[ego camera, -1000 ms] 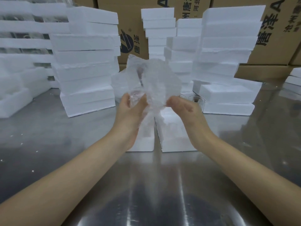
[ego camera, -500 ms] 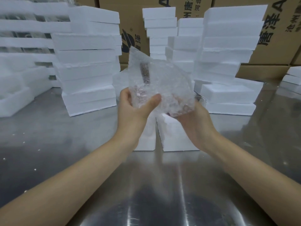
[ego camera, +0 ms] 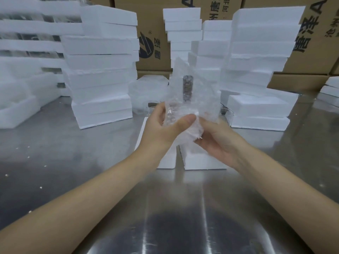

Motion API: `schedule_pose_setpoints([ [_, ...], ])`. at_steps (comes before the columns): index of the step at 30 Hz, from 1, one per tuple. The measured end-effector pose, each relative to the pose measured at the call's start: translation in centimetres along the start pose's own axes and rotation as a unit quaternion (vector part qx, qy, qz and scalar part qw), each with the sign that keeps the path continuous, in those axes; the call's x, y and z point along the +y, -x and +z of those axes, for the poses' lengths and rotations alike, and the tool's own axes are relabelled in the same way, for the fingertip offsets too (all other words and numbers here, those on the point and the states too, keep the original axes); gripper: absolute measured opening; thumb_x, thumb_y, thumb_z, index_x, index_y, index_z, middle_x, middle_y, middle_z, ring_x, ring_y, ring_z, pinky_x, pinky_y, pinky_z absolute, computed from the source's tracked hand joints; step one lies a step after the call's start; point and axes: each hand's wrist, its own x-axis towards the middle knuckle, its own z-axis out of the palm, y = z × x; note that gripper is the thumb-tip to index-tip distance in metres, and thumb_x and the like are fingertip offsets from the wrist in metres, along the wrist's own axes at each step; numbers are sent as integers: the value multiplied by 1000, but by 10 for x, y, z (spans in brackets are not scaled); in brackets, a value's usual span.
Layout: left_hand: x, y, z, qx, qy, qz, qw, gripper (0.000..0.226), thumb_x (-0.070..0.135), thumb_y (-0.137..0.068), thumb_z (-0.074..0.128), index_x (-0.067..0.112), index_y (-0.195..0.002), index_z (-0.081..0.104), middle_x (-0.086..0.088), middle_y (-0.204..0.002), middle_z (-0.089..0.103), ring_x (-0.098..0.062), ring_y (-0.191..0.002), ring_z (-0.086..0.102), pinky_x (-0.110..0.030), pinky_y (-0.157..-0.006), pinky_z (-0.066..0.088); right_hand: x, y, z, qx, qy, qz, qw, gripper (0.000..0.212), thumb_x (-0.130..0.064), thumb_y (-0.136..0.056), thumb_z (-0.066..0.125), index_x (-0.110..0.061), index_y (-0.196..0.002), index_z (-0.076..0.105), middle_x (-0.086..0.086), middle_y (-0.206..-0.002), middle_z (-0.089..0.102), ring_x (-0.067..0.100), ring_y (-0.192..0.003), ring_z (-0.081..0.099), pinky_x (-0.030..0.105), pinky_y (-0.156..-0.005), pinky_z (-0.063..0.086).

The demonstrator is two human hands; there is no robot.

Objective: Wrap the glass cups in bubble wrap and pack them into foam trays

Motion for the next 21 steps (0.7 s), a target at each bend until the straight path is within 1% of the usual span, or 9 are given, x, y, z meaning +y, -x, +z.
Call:
schedule_pose_setpoints([
  [2, -2, 2, 3, -44, 7, -36, 998, 80, 49, -54, 86, 14, -120, 58, -5, -108, 72, -23, -100, 69, -35, -80, 55, 0, 3, 0, -29, 37, 18, 999, 39, -13, -95, 54, -2, -132, 52, 17, -129, 60, 32, -121, 57, 47, -106, 43],
  [5, -3, 6, 8, -78, -20, -36, 996, 106, 72, -48, 78, 12, -131, 52, -5, -116, 69, -20, -108, 66, -35, -87, 54, 0, 7, 1, -52, 87, 14, 995, 50, -25, -82, 65, -4, -127, 56, 12, -122, 66, 26, -114, 63, 41, -101, 49],
  [7, -1, 7, 9, -88, -47, -27, 995, 105, 76, -51, 73, 16, -134, 49, -4, -122, 66, -20, -114, 63, -41, -97, 50, -2, 5, 2, -8, 144, -52, 988, 59, -21, -81, 73, -4, -132, 48, 12, -125, 63, 24, -115, 61, 43, -101, 48],
  [9, 2, 5, 8, -76, -48, -33, 995, 104, 75, -52, 74, 16, -134, 47, -5, -126, 64, -21, -116, 61, -47, -102, 46, -6, 2, 3, 97, 193, -163, 963, 65, -16, -72, 81, -10, -124, 43, 6, -117, 60, 17, -107, 62, 37, -90, 54],
  [10, 3, 4, 8, -59, -41, -39, 997, 102, 72, -54, 77, 15, -134, 47, -5, -126, 63, -22, -116, 62, -48, -102, 46, -7, 1, 1, 142, 204, -221, 943, 60, -12, -68, 82, -17, -113, 43, -1, -106, 59, 12, -97, 63, 30, -79, 56],
  [12, 5, 1, 6, -23, -16, -45, 999, 87, 59, -64, 77, 11, -132, 50, -7, -123, 65, -23, -112, 64, -48, -100, 48, -6, 1, -1, 143, 219, -285, 922, 39, -4, -72, 79, -21, -94, 51, -7, -86, 63, 8, -78, 63, 27, -65, 55],
  [15, 3, -1, 3, 23, 3, -43, 999, 63, 45, -76, 71, 9, -125, 54, -6, -115, 69, -20, -103, 68, -34, -87, 54, 1, 1, -3, 62, 266, -235, 933, 8, -11, -84, 67, -13, -92, 68, 8, -89, 72, 27, -87, 69, 40, -79, 58],
  [19, 1, -2, -1, 66, 4, -35, 997, 61, 44, -73, 78, 14, -120, 53, -2, -112, 70, -15, -99, 69, -27, -79, 52, 3, -1, -3, -28, 211, -146, 966, 24, -31, -87, 50, -32, -87, 75, -11, -98, 73, 8, -101, 65, 29, -96, 46],
  [21, 1, -3, -3, 71, -7, -26, 997, 60, 44, -73, 78, 15, -119, 53, -2, -112, 69, -15, -100, 69, -29, -82, 52, 3, -2, -2, -50, 178, -122, 975, 30, -33, -92, 46, -34, -84, 76, -14, -96, 72, 5, -98, 65, 26, -90, 46],
])
